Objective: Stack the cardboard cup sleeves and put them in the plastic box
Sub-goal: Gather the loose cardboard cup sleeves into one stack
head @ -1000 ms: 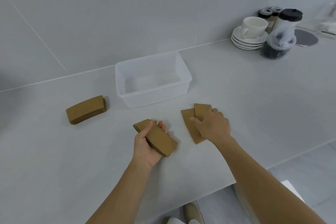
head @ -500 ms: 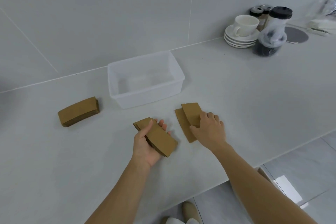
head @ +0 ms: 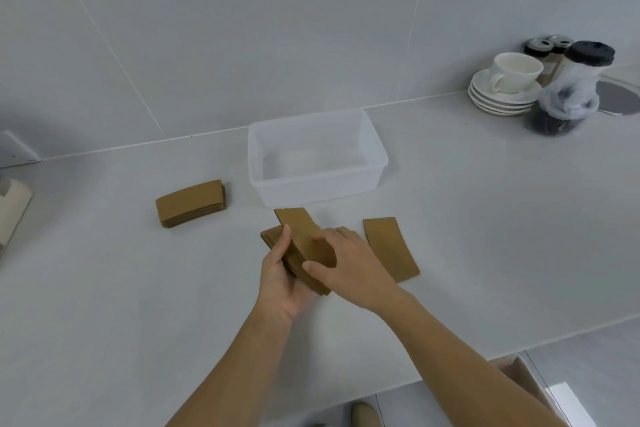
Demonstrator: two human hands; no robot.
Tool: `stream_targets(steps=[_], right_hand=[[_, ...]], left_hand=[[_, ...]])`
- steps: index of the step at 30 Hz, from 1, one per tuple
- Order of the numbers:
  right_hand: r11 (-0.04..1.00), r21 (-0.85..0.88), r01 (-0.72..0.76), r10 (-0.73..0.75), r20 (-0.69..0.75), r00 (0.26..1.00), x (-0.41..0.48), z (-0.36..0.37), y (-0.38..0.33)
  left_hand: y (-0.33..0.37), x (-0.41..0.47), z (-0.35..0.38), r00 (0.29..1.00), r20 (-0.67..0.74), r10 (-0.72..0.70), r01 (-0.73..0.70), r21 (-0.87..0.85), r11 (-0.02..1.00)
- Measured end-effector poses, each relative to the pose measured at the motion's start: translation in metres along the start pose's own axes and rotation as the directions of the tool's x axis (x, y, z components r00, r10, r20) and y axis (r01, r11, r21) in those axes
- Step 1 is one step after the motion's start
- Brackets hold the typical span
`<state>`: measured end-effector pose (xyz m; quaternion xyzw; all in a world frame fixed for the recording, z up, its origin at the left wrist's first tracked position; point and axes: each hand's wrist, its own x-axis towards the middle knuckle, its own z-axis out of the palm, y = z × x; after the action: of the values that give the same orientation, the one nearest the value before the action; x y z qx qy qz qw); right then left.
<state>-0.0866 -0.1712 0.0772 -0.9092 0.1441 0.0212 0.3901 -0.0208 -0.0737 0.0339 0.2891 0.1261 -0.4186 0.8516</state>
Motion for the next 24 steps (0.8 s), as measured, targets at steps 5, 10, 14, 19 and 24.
stream_targets(steps=[5, 10, 14, 19, 24], right_hand=[[0.997, -0.037, 0.063, -0.06, 0.072, 0.996, 0.002, 0.015, -0.001], [0.991, -0.074, 0.108, -0.099, 0.117, 0.988, 0.004, 0.023, 0.0], [0.992, -0.085, 0.097, -0.078, 0.204, 0.976, 0.005, 0.024, 0.004], [1.0, 0.011, -0.028, 0.025, 0.21, 0.977, 0.009, 0.006, 0.016], [0.981, -0.062, -0.183, 0.183, -0.007, 0.983, 0.013, -0.02, 0.04]], left_hand=[[0.007, -0.004, -0.009, 0.999, -0.004, 0.041, -0.041, -0.037, 0.998], [0.01, -0.004, -0.018, 0.996, -0.052, 0.068, -0.069, -0.006, 0.998], [0.008, -0.001, -0.028, 0.997, -0.065, 0.034, -0.032, 0.041, 0.999], [0.006, 0.004, -0.025, 0.995, -0.096, 0.028, -0.025, 0.042, 0.999], [0.001, 0.004, -0.011, 0.989, -0.136, 0.065, -0.064, 0.011, 0.998]])
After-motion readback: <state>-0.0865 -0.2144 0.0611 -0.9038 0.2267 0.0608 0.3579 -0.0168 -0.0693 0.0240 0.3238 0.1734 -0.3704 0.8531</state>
